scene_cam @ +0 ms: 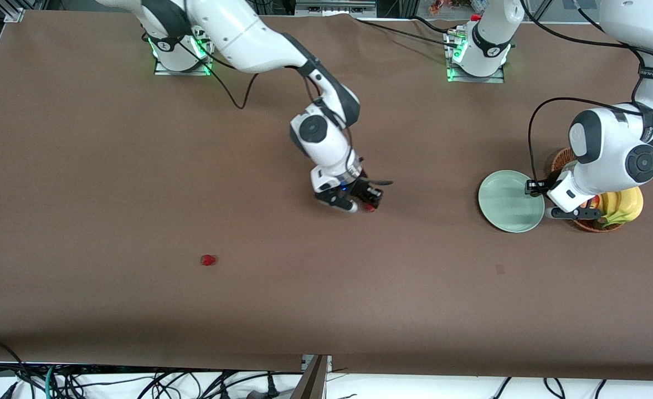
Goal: Collect all strawberries into plate
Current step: 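Drop the strawberry on the plate while the right gripper sets another mid-table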
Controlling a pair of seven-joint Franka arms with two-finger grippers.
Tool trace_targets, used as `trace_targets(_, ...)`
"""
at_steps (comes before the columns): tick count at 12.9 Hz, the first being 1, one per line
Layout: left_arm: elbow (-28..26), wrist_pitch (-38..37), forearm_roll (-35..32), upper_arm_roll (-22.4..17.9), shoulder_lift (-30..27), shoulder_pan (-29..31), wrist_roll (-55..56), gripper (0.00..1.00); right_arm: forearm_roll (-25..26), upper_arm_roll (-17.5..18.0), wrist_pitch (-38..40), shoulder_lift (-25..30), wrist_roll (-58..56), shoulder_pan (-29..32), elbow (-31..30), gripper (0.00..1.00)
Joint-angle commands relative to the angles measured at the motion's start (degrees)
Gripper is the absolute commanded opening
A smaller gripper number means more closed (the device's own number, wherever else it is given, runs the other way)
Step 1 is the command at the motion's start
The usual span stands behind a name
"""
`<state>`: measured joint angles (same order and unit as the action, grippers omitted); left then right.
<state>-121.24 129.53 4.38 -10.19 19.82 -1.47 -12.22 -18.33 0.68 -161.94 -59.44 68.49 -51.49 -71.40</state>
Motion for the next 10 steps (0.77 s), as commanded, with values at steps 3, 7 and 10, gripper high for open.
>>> trace_targets(3,-1.3,4.2,1.6,-0.5,2.6,0.0,-3.6,0.33,0.0,-1.1,-0.7,-2.6,7.9,-1.3,7.1,0.99)
trace_targets(7,0.4,3.1,1.6,-0.4,2.0,-0.4,-3.9,1.00,3.0,-1.1,24.5,4.7,-4.5,6.8,7.1,0.99)
trace_targets(10,2.1,-2.2,1.7,0.5,-2.5,-1.3,0.4,1.00,3.6,-3.2,41.8,9.4,-23.9,14.2,6.3,0.99)
